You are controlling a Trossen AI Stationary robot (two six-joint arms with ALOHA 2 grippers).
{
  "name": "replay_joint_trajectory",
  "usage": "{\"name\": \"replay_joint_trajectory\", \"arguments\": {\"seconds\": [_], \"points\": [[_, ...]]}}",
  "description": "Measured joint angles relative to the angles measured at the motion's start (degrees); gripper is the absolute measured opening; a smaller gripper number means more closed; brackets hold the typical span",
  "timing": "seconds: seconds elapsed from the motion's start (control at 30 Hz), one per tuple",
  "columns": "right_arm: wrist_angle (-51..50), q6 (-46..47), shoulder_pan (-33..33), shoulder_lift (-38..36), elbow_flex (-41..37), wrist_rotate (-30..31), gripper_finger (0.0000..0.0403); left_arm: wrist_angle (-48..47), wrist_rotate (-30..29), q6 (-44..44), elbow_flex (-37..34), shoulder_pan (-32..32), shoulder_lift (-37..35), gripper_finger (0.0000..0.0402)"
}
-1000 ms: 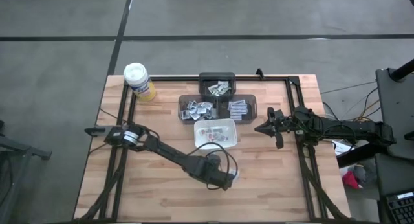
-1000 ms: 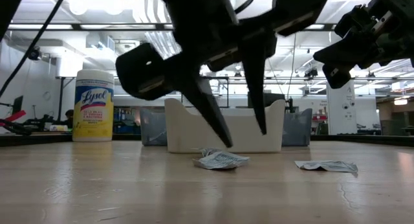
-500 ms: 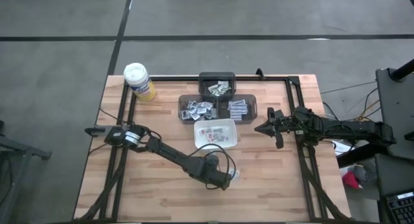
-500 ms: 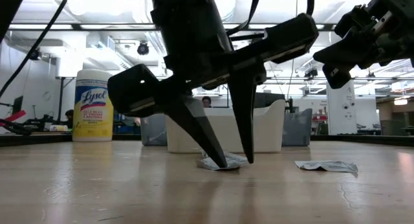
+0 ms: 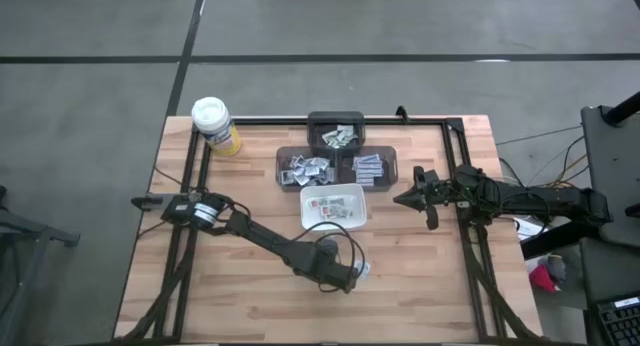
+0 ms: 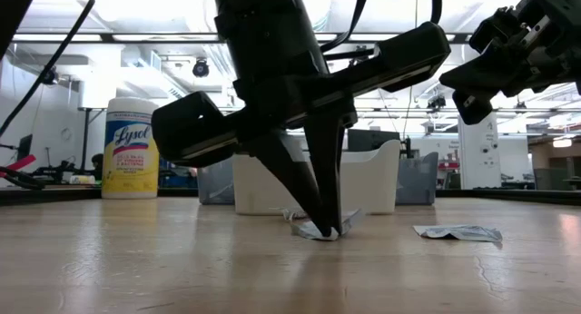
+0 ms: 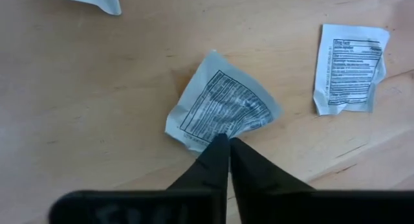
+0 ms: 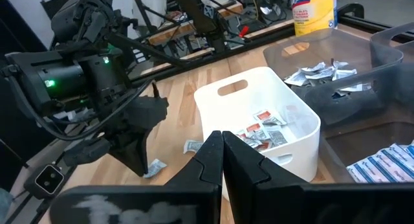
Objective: Pick & Place First Aid Supplies
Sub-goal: Put the alcohol pad into the left black bin
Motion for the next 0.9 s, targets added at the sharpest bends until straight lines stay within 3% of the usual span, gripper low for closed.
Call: {"name": "replay_joint_trajectory", "arguments": {"seconds": [0.33, 0.7, 0.9], "points": [[0.0, 0.1, 0.0, 0.0, 0.0, 0.0, 0.0008, -0.5, 0.1, 5.9, 1.4, 0.0, -0.7, 0.0001], [0.0, 0.0, 0.0, 0.0, 0.0, 0.0, 0.0008, 0.2, 0.0, 28.2, 10.4, 0.0, -3.5, 0.0], [0.0, 0.0, 0.0, 0.0, 0.0, 0.0, 0.0008, 4.1, -4.1, 44.7, 15.2, 0.2, -3.7, 0.0]]}}
